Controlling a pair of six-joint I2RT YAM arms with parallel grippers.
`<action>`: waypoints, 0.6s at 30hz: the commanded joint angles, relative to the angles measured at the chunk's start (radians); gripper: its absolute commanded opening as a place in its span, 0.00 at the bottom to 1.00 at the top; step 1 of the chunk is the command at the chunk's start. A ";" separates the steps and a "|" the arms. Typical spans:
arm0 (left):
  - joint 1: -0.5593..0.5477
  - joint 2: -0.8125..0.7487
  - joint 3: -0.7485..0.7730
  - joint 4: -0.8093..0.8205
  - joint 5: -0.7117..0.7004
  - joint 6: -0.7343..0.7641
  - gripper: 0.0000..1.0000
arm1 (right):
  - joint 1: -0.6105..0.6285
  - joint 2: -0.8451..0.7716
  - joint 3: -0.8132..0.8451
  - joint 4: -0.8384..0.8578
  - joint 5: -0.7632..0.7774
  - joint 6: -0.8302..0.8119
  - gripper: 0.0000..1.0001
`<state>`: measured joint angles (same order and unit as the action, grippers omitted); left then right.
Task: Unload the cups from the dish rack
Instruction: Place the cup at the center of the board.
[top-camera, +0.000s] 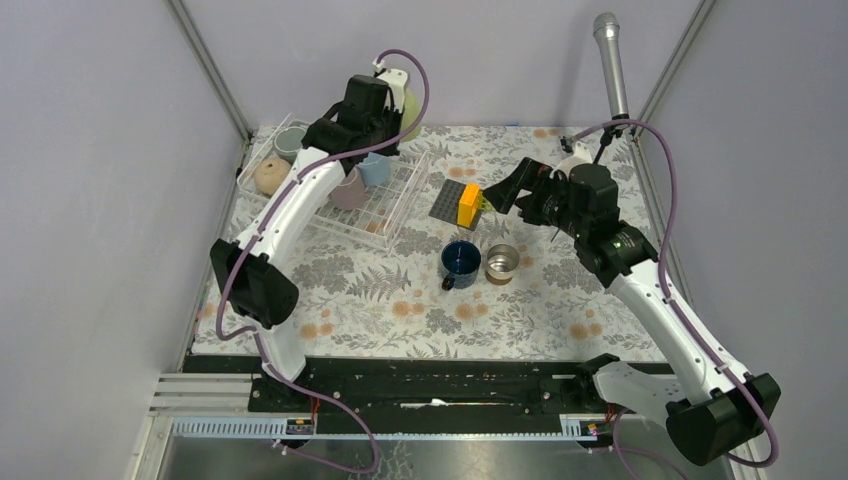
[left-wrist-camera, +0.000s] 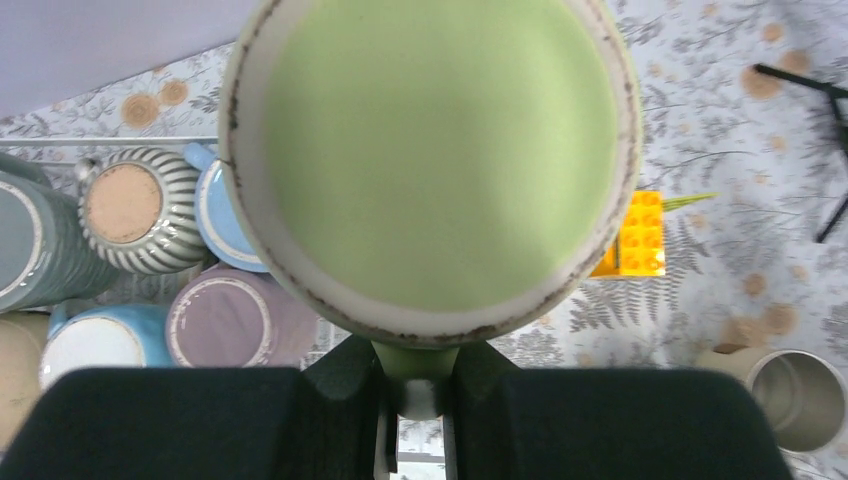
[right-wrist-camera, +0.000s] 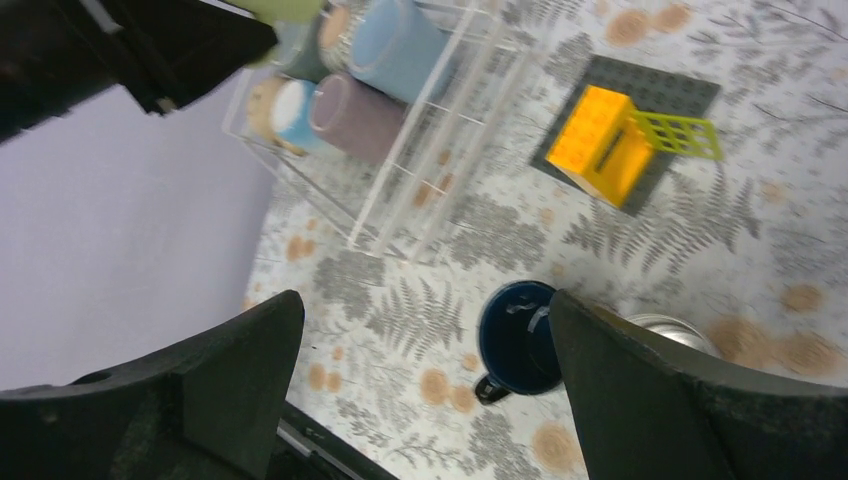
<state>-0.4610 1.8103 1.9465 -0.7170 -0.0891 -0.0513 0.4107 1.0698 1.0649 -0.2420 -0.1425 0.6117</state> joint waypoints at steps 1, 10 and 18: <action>-0.031 -0.096 0.052 0.080 0.048 -0.076 0.00 | -0.018 -0.053 -0.040 0.211 -0.117 0.072 1.00; -0.076 -0.149 -0.009 0.127 0.301 -0.237 0.00 | -0.025 -0.053 -0.168 0.548 -0.219 0.252 1.00; -0.076 -0.222 -0.109 0.230 0.570 -0.383 0.00 | -0.092 -0.051 -0.238 0.748 -0.305 0.353 1.00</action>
<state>-0.5373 1.6989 1.8519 -0.6804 0.2939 -0.3382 0.3546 1.0275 0.8467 0.3122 -0.3725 0.8944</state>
